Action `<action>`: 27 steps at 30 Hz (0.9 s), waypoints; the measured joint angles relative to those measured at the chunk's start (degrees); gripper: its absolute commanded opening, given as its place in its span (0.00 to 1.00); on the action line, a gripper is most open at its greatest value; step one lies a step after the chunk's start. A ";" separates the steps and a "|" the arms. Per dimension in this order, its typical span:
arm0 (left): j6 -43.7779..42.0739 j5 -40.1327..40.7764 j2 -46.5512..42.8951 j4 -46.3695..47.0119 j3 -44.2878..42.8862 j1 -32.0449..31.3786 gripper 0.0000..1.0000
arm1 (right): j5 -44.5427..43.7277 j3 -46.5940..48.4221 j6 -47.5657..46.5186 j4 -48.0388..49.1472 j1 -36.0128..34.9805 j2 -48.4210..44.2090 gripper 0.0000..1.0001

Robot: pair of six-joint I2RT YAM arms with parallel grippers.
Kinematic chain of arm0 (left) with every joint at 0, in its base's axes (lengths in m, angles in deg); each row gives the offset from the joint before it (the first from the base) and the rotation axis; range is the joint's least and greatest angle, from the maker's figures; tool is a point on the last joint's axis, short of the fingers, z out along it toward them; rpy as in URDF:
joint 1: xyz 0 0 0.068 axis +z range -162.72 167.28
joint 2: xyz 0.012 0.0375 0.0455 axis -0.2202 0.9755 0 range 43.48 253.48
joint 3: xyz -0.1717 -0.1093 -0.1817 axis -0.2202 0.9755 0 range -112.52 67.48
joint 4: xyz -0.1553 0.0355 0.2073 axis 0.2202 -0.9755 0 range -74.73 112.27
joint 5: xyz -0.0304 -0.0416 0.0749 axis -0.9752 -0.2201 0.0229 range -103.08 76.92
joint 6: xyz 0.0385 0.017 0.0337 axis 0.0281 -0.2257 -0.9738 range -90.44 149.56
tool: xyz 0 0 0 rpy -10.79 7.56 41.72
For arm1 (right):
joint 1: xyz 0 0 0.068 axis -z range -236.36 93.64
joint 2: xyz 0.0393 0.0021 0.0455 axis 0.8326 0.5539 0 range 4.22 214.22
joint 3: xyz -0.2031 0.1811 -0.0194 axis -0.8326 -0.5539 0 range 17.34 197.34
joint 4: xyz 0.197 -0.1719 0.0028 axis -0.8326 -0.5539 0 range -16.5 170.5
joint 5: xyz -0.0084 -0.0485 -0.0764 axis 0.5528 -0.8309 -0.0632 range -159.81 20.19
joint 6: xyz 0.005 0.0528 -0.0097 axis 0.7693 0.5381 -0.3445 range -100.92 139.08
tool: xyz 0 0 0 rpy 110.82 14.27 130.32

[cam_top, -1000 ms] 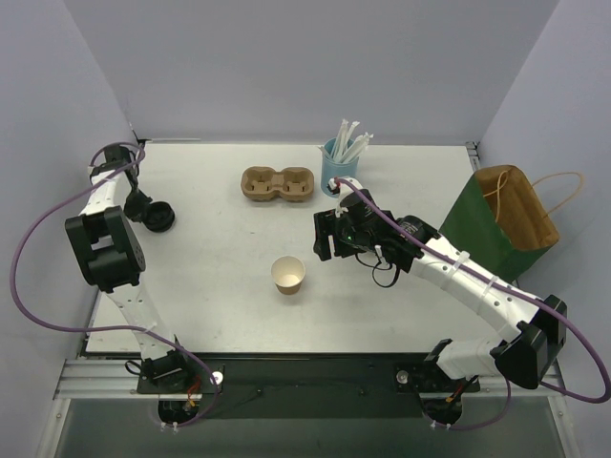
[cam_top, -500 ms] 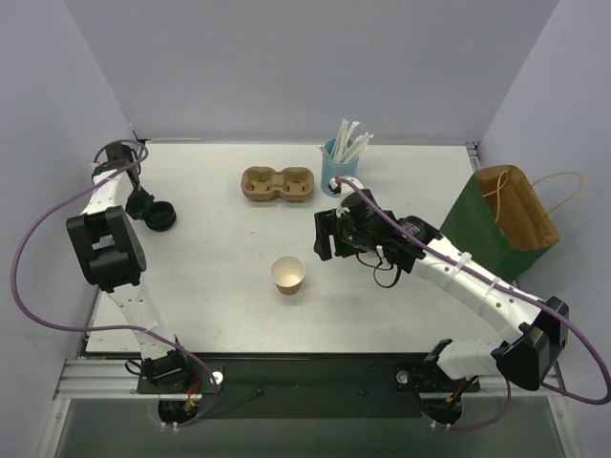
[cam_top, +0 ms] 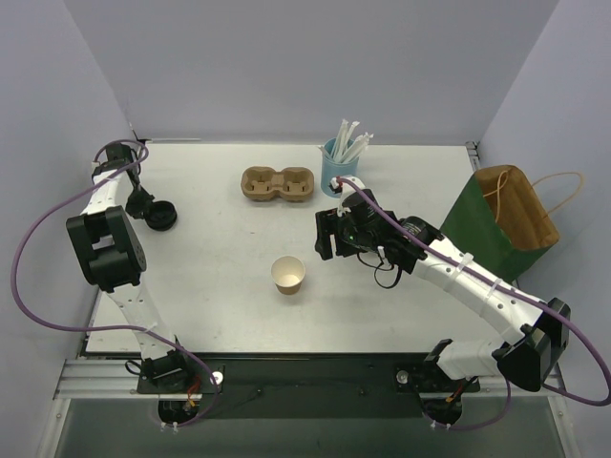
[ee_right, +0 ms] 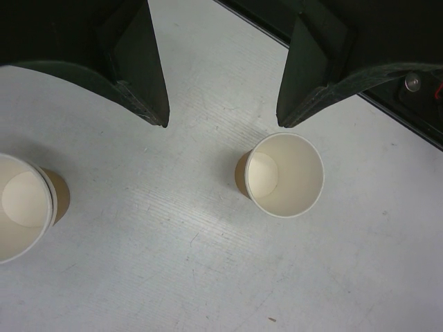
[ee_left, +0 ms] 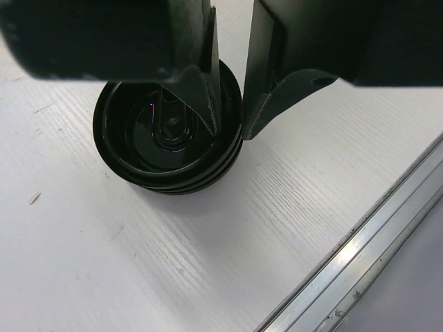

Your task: Pack the takeout coffee

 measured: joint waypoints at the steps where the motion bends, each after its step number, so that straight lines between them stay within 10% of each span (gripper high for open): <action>1: 0.00 0.00 0.00 0.00 0.00 0.00 0.29 | -0.28 0.00 -0.02 0.00 0.00 0.00 0.64; 27: -0.04 0.68 1.05 -0.63 0.00 0.00 0.25 | -1.42 0.00 -0.11 -0.02 0.00 -0.66 0.64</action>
